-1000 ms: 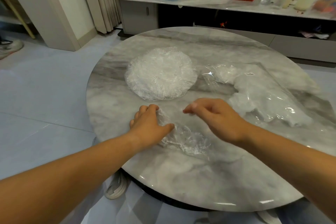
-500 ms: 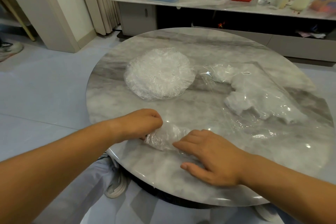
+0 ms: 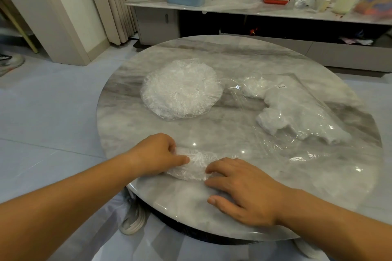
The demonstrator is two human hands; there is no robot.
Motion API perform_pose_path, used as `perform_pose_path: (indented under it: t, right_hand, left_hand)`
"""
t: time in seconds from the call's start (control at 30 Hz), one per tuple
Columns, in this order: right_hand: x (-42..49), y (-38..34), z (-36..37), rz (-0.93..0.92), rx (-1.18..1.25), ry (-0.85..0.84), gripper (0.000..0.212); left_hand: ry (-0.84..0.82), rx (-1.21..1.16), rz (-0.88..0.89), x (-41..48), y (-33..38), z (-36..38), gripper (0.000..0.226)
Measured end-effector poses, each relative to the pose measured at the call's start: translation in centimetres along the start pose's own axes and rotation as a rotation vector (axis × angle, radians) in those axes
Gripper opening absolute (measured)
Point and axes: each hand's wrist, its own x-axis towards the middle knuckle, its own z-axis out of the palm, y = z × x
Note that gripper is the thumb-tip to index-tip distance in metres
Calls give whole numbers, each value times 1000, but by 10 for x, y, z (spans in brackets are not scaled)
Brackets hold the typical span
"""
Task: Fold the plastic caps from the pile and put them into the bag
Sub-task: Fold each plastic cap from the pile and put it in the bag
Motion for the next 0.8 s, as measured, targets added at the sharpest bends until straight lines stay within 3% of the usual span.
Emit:
perform_pose_path:
  t: [0.1, 0.23, 0.43, 0.6, 0.8]
  right_hand:
    - [0, -1, -4, 41, 65, 86, 49]
    - [7, -5, -4, 23, -25, 230, 37]
    - [7, -10, 2, 21, -20, 37, 49]
    - [5, -9, 6, 27, 25, 14, 48]
    - [-3, -10, 6, -9, 49, 23, 45]
  left_hand:
    - [60, -42, 63, -3, 2, 5, 45]
    - [83, -180, 122, -7, 8, 11, 43]
    - [-47, -645, -67, -10, 16, 19, 31]
    - [-121, -969, -154, -15, 26, 15, 26]
    - [-220, -1066, -83, -21, 38, 15, 20]
